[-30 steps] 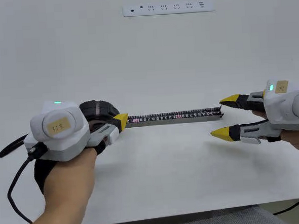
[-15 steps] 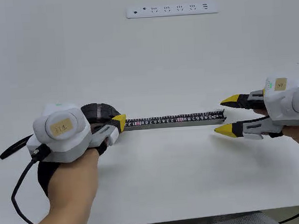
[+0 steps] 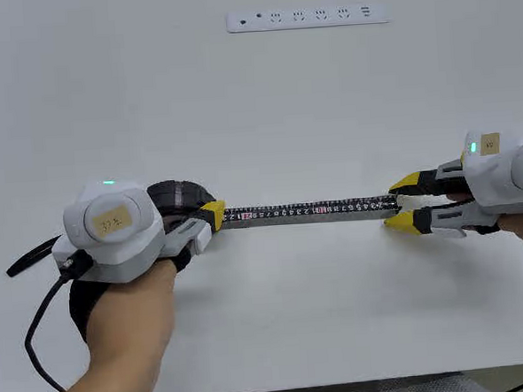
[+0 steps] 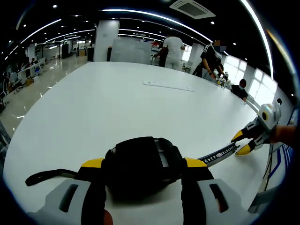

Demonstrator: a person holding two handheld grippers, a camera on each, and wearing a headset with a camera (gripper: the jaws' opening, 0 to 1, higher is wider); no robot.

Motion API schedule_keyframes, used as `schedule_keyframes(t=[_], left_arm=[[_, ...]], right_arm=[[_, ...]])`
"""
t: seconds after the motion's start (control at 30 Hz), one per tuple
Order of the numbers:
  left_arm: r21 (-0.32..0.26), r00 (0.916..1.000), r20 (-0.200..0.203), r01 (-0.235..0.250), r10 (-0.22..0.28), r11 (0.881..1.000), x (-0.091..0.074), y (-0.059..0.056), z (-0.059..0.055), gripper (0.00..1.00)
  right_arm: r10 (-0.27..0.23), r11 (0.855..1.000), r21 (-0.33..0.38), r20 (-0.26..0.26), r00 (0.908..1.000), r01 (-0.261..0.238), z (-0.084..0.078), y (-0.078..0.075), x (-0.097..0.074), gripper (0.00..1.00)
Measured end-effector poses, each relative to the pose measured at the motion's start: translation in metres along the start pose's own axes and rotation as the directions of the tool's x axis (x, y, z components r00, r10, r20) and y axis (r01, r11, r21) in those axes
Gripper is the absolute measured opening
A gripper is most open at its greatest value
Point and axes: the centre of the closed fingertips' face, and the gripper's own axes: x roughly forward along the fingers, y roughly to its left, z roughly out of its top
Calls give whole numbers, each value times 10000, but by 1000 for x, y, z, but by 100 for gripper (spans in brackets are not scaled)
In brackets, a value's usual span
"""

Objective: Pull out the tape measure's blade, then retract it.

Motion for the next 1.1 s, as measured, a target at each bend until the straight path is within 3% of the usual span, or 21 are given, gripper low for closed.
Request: schedule_keyframes(t=[0.4,1.1], left_arm=[[-15,10000,-91,38,-38,10000,1,0,-1,61],[-164,9999,-168,-23,21,9999,1,1,-1,61]], right_arm=[[281,9991,-323,11,9996,-280,-1,-1,4,15],[380,9986,-369,63,9993,-377,0,-2,5,13]])
